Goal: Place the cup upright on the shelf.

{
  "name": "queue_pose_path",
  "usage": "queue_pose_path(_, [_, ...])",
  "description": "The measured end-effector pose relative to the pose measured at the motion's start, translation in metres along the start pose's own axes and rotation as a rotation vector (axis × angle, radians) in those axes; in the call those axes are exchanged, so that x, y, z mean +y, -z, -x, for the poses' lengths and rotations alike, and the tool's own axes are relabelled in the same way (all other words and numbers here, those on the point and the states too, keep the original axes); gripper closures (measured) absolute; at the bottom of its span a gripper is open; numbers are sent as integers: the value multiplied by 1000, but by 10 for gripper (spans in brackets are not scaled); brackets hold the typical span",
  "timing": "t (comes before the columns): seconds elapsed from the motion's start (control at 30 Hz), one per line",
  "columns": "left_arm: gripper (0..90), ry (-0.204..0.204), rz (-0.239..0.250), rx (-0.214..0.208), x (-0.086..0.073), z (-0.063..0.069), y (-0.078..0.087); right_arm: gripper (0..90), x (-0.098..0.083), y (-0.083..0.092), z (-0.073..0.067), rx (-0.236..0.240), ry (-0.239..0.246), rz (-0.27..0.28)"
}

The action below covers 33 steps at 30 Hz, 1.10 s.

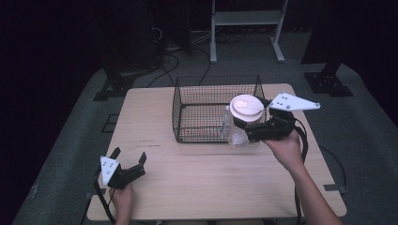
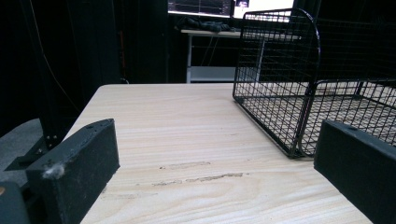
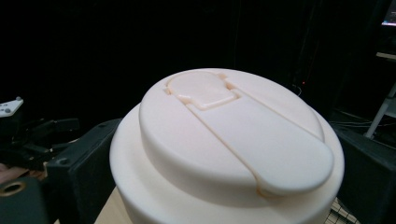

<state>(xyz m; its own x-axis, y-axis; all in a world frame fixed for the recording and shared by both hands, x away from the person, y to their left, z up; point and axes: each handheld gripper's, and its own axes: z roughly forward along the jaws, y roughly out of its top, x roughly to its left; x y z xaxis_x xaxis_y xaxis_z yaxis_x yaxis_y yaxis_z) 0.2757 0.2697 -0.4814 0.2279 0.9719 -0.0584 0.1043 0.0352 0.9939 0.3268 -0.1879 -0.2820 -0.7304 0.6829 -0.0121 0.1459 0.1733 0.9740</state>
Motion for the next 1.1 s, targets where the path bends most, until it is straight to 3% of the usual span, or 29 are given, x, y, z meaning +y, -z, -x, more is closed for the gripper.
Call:
queue_pose_path(0.33, [0, 0, 1, -1, 0, 0, 0, 44, 17, -20, 16, -43, -5, -1])
queue_pose_path(1.1, [0, 12, 5, -4, 0, -1, 0, 43, 37, -68, 30, -93, 12, -28])
